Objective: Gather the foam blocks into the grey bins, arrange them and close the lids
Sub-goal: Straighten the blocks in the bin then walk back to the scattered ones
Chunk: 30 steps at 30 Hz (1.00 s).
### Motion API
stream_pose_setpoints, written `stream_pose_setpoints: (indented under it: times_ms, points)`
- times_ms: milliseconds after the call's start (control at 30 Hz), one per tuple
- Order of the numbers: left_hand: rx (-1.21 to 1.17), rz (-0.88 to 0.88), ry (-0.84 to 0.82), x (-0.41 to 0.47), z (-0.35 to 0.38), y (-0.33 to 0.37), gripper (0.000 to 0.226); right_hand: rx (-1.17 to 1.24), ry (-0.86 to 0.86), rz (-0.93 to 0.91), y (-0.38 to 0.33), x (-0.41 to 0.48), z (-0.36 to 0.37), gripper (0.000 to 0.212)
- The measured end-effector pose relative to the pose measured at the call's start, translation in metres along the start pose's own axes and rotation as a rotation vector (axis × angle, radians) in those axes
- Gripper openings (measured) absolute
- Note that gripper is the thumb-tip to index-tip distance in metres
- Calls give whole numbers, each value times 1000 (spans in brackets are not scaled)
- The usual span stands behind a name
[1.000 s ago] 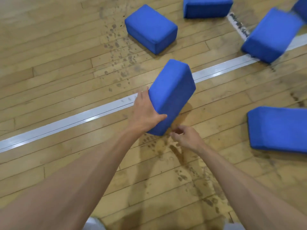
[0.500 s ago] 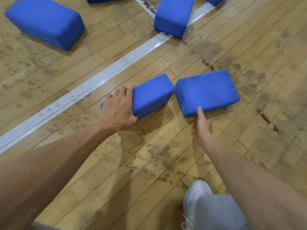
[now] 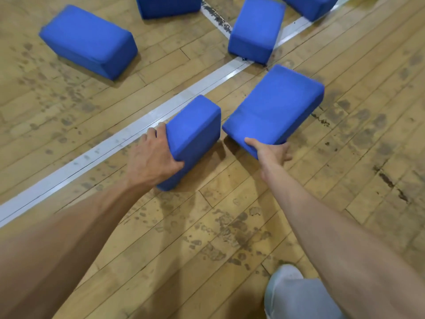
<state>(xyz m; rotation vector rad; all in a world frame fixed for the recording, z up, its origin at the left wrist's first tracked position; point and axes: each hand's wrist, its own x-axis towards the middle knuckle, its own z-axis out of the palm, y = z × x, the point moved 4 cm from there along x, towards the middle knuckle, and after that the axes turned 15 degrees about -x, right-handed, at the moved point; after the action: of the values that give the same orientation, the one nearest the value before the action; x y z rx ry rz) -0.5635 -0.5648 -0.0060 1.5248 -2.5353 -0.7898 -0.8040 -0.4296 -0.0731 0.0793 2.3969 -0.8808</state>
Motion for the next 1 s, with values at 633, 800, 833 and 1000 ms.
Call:
stream_pose_setpoints:
  times_ms: [633, 800, 833, 1000]
  points:
    - [-92, -567, 85, -179, -246, -39, 82, -1187, 45, -1035, -126, -298, -65, 77]
    - [-229, -706, 165, -257, -448, 12, 79, -1219, -79, -1064, -253, -451, -154, 68]
    - [-275, -734, 198, -273, -489, 21, 80, -1210, -101, -1070, -279, -484, -169, 68]
    - [-463, -805, 460, -355, -671, 63, 86, -1056, -199, -1111, -387, -634, -233, 79]
